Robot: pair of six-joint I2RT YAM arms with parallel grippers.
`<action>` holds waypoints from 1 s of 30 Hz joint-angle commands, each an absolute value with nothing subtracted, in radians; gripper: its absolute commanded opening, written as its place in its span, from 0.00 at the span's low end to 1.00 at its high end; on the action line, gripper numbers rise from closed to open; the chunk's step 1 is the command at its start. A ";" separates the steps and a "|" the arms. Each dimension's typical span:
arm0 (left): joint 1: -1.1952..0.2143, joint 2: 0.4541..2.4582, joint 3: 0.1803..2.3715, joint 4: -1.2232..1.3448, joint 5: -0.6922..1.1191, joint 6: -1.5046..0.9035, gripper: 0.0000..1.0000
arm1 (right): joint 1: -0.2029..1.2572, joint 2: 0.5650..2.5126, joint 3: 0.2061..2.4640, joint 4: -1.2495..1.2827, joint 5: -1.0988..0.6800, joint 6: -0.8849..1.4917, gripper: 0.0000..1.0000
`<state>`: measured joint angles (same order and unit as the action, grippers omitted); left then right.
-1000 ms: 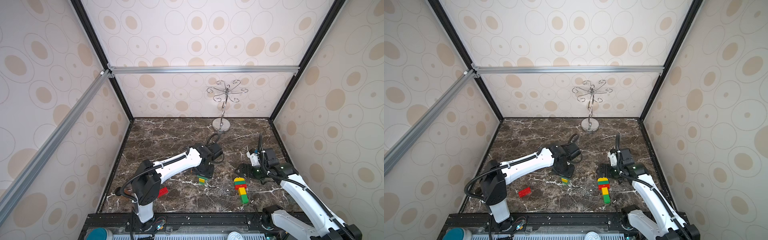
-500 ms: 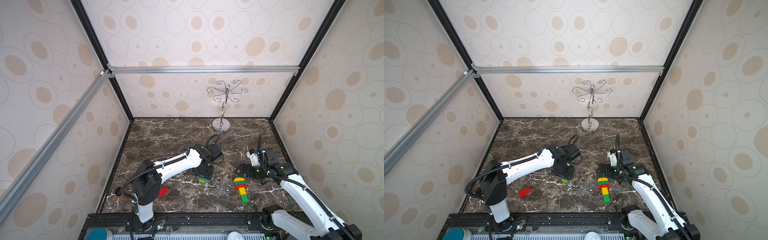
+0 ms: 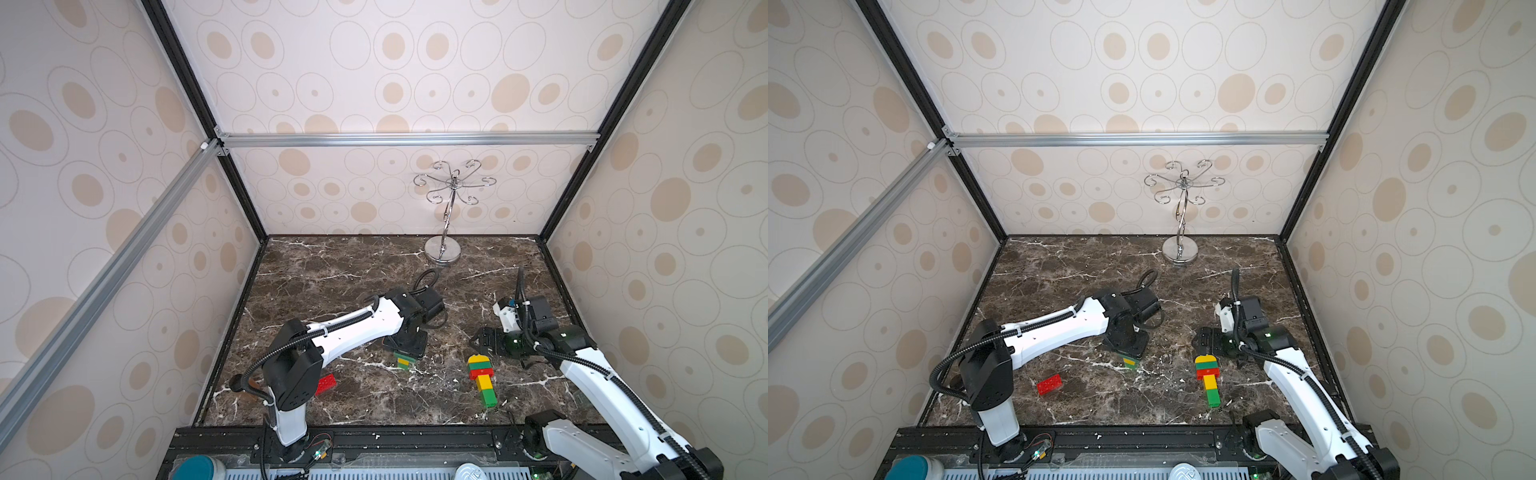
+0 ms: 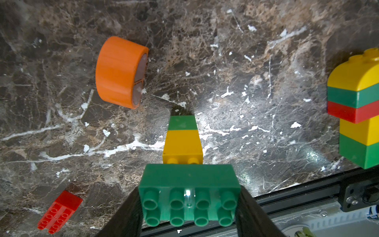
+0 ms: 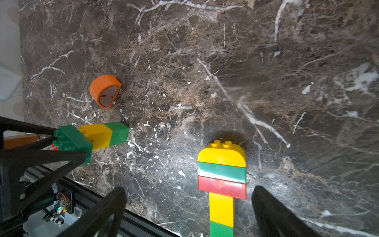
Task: Assemble an ice cream with lego
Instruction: Assemble the lego brick with the lego brick.
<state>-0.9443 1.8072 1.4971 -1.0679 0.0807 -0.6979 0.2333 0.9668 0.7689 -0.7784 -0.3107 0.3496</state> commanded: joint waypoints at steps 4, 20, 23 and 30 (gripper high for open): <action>-0.943 1.830 1.529 -1.113 0.077 -0.664 0.26 | 0.225 0.974 0.771 -0.798 -0.305 0.336 0.98; -0.944 1.839 1.583 -1.130 0.074 -0.664 0.25 | 0.225 0.971 0.770 -0.797 -0.305 0.337 0.98; -0.942 1.836 1.556 -1.127 0.072 -0.663 0.25 | 0.225 0.971 0.770 -0.798 -0.305 0.336 0.98; -0.933 1.827 1.544 -1.126 0.073 -0.656 0.25 | 0.225 0.970 0.770 -0.798 -0.305 0.337 0.98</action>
